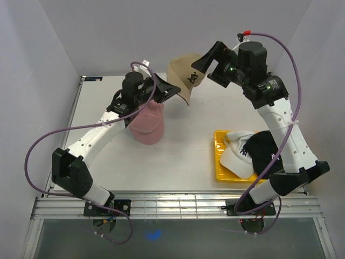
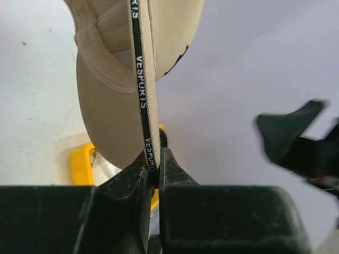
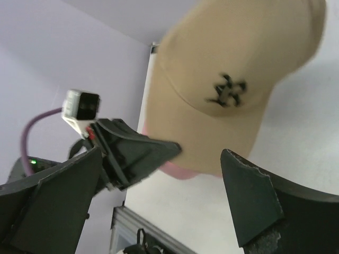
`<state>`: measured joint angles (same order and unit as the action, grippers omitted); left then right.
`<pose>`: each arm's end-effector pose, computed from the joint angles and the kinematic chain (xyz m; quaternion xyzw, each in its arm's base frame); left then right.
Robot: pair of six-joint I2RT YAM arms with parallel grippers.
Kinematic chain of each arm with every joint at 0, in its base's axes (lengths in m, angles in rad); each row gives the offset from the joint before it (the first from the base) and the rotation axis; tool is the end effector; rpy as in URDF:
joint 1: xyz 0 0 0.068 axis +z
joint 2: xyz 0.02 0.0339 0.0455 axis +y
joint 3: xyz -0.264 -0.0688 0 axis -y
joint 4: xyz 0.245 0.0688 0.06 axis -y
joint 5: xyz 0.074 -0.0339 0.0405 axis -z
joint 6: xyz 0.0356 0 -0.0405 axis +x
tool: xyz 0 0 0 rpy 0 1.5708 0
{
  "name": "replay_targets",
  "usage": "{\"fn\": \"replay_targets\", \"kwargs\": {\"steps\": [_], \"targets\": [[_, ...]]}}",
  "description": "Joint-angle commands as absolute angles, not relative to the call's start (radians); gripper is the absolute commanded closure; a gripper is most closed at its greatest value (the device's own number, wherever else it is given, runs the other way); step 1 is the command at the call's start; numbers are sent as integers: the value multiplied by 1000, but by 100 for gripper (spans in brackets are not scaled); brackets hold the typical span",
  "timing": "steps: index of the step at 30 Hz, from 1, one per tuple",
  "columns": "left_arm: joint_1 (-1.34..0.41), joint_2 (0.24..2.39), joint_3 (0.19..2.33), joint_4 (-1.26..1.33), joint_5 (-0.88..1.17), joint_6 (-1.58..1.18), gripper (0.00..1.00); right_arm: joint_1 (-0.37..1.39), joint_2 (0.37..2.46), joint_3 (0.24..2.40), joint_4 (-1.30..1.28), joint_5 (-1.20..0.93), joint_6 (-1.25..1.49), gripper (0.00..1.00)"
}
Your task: Stack the hats
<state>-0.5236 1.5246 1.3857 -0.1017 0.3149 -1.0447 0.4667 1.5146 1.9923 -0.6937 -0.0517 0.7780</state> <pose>0.3093 -0.1913 0.3770 -0.1067 0.7758 -0.5178 0.3444 0.2690 0.1376 0.5195 0.1047 0.7720 0.3816 0.4973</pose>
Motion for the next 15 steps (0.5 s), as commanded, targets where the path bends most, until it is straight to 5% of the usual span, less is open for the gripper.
{"fn": "replay_targets", "kwargs": {"steps": [1,15], "targets": [[-456,1358,1291,184,324,-1288,100,465,1464,1788,-487,-213,880,2],[-385,1083,945,428,92,-1630,100,489,1529,1592,-177,-434,1133,2]]}}
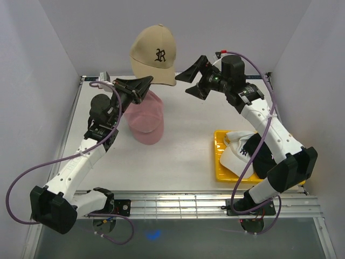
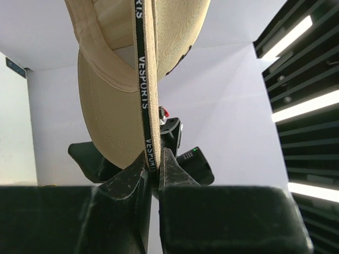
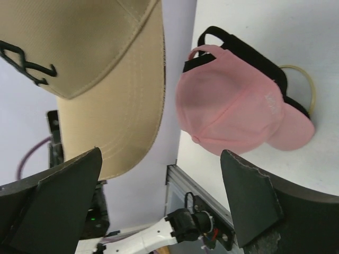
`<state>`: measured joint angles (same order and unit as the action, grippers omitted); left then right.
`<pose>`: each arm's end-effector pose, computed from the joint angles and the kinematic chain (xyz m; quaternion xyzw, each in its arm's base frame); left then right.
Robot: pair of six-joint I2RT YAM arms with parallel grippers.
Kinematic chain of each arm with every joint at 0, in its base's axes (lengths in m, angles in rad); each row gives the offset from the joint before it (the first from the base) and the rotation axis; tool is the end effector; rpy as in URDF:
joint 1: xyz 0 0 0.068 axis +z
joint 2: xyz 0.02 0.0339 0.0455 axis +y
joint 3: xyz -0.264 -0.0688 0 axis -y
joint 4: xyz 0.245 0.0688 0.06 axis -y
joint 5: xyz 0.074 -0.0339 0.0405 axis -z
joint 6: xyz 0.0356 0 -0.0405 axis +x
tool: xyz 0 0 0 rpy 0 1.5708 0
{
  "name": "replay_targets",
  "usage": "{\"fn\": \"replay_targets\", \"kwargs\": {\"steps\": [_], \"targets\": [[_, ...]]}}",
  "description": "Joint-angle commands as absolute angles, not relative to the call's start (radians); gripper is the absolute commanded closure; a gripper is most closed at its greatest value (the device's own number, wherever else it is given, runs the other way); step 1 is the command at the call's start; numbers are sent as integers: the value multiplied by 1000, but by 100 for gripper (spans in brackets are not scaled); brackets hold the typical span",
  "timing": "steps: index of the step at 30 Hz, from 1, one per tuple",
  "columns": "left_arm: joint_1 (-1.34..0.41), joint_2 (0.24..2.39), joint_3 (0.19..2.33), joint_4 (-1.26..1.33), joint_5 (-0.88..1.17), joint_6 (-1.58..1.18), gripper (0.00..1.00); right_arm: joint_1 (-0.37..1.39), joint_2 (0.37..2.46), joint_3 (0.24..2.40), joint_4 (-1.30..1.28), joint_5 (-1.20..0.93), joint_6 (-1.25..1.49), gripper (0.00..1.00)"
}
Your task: Stack the hats
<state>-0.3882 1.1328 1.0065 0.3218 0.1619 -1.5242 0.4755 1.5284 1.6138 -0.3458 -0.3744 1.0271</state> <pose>0.2438 -0.1059 0.4024 -0.2877 0.5669 -0.6589 0.4022 0.3064 0.1724 0.4304 0.1030 0.7805 0.5165 0.3368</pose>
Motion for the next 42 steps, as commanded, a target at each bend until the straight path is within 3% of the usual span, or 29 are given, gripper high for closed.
{"fn": "replay_targets", "kwargs": {"steps": [1,5,15,18,23,28,42], "targets": [[-384,1074,930,439,83,-1643,100,491,1526,1580,-149,-433,1158,2],[-376,1048,884,469,77,-1690,100,524,1532,1525,-14,-445,1273,3],[-365,976,735,588,78,-1753,100,595,1612,1577,32,-459,1302,0],[-348,960,718,575,130,-1752,100,595,1635,1601,6,-477,1273,12],[-341,873,635,539,147,-1744,100,595,1655,1618,-40,-514,1218,56],[-333,798,551,517,181,-1736,100,597,1683,1625,-98,-541,1151,79],[-226,801,505,480,371,-1749,100,653,1654,1485,-91,-560,1045,92]]}}
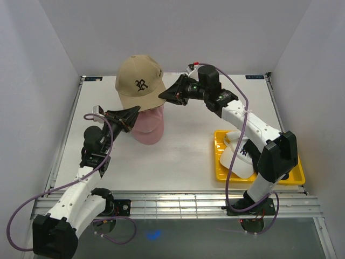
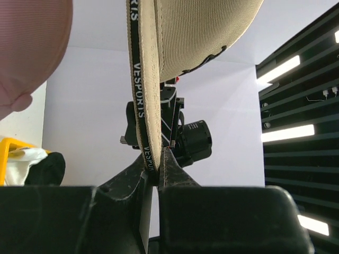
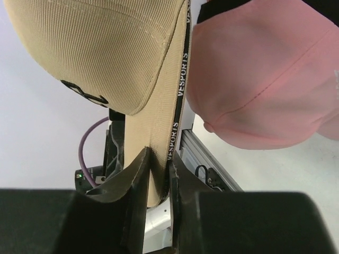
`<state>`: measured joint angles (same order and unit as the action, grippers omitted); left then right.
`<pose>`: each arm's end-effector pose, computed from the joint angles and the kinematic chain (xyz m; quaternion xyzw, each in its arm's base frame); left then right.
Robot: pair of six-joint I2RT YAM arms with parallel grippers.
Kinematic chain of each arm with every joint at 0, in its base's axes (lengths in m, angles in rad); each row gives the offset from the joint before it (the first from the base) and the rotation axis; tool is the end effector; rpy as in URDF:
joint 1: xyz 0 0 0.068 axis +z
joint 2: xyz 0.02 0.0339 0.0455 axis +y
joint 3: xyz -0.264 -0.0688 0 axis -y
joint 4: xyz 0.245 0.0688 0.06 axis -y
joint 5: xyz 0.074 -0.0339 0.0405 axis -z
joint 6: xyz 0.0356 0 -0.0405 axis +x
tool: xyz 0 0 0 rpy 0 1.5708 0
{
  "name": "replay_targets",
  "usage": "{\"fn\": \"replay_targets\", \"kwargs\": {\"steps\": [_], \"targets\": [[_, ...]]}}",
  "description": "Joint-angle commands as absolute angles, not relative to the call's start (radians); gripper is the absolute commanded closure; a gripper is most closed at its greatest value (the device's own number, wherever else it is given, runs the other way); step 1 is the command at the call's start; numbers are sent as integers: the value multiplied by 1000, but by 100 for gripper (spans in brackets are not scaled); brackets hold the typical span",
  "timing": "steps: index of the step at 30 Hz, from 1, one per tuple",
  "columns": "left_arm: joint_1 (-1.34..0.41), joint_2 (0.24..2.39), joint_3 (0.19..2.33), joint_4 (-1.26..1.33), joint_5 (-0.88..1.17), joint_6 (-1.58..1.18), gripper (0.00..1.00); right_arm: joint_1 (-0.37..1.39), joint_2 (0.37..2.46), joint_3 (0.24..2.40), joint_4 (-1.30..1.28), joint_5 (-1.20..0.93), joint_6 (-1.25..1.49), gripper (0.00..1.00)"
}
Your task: Stack the hats
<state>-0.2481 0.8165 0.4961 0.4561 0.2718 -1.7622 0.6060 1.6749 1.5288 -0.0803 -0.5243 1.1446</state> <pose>0.1895 -0.0579 0.3003 -0.3732 0.5436 -0.6780 0.3249 0.3192 0.2429 0.3762 0.0455 0.7714 0.5917 0.2297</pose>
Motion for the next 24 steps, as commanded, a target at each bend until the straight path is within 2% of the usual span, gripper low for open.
{"fn": "replay_targets", "kwargs": {"steps": [1,24], "targets": [[-210,796,506,473,383,-1746,100,664,1651,1458,-81,-552,1043,92],[-158,672,393,356,483,-1709,100,726,1612,1292,-55,-489,966,92]]}}
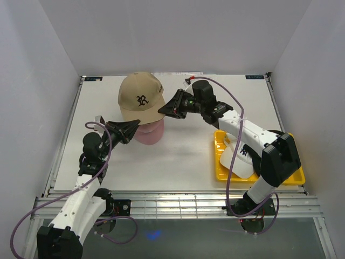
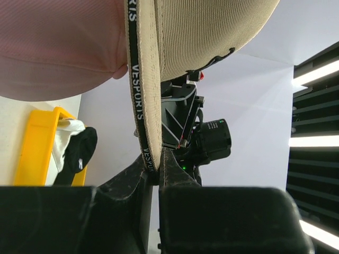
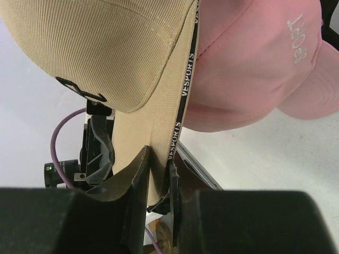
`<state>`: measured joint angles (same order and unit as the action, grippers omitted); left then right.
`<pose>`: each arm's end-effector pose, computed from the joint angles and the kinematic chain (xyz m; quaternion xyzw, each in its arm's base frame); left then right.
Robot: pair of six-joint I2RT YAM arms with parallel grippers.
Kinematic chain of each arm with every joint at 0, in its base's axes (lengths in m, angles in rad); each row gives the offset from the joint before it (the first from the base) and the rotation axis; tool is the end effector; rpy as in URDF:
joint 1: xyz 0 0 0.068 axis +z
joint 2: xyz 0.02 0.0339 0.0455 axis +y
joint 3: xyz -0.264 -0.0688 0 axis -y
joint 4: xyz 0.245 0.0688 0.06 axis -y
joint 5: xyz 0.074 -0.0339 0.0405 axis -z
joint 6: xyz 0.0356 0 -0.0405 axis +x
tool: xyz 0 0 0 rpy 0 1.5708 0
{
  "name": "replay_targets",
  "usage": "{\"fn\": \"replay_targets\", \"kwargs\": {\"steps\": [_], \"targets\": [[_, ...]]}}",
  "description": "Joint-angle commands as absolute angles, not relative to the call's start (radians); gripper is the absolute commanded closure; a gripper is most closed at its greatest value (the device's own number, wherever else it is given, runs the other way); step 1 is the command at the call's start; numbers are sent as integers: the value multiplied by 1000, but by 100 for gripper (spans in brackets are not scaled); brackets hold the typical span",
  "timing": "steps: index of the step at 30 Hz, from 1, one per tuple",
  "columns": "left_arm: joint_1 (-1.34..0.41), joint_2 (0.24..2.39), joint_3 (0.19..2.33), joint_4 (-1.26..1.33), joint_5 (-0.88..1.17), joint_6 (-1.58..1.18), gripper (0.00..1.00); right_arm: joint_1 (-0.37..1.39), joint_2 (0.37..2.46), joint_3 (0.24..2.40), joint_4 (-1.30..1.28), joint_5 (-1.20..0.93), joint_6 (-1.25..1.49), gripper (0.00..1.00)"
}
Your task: Stack the hats
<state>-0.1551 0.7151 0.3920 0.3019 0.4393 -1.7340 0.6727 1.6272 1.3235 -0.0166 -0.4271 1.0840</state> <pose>0.1738 -0.0425 0.2635 -0.3878 0.5993 -0.6445 0.2740 0.2940 0.2531 0.3276 0.0404 0.8010 0.5500 0.2329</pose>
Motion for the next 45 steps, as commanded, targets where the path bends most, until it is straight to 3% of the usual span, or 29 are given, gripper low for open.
{"fn": "replay_targets", "kwargs": {"steps": [1,45], "targets": [[-156,667,388,351,483,-1706,100,730,1614,1289,-55,-486,965,92],[-133,512,238,72,453,-1626,100,782,1651,1025,38,-416,931,92]]}}
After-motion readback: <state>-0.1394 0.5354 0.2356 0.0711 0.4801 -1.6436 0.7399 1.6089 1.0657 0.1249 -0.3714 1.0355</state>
